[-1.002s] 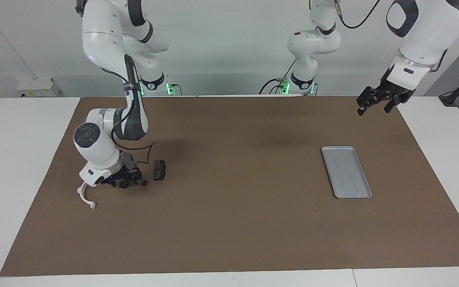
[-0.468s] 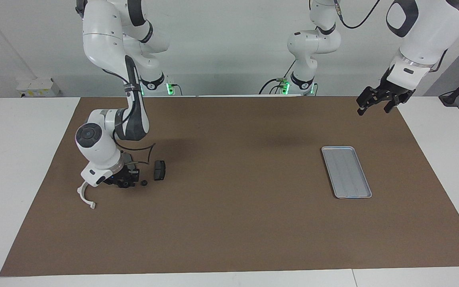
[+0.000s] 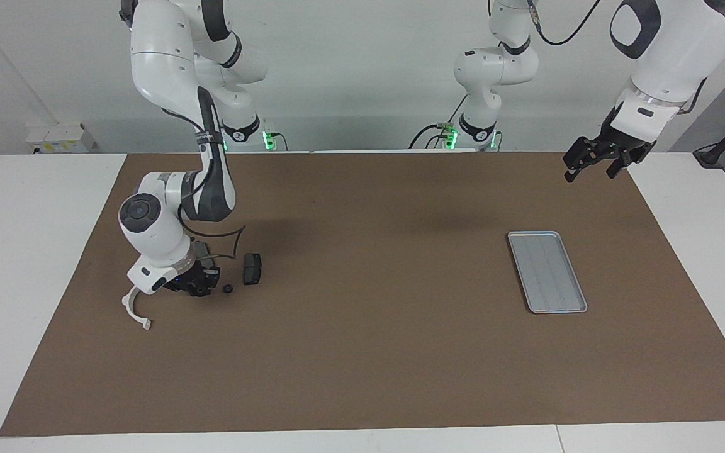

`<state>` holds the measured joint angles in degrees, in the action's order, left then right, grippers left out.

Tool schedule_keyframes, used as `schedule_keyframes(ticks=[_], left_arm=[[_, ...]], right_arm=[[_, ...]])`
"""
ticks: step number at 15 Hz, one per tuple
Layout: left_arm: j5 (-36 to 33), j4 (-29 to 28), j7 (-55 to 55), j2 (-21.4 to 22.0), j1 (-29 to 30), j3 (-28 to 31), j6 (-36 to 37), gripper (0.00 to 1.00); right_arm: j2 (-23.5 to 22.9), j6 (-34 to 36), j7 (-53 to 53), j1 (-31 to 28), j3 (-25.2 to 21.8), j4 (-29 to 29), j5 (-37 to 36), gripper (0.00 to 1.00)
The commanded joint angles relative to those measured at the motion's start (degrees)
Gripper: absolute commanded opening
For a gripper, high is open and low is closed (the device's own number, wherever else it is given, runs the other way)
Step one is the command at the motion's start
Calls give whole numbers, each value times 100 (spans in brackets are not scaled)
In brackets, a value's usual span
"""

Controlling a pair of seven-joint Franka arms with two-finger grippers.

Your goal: Pick bearing gear from pile to tray

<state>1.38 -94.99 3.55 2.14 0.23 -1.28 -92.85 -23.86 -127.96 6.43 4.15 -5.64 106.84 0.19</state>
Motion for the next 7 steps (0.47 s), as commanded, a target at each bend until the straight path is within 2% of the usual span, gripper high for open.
schedule_keyframes(ticks=[1, 4, 7], left_arm=[[73, 25, 6, 32, -41, 31, 48, 100], [73, 25, 6, 41, -41, 31, 56, 100], [73, 25, 6, 41, -23, 40, 56, 100]], right_arm=[[109, 795, -124, 25, -16, -530, -11, 0], [337, 1956, -387, 480, -252, -1383, 164, 0], [461, 2572, -476, 1480, -1173, -2033, 602, 0]])
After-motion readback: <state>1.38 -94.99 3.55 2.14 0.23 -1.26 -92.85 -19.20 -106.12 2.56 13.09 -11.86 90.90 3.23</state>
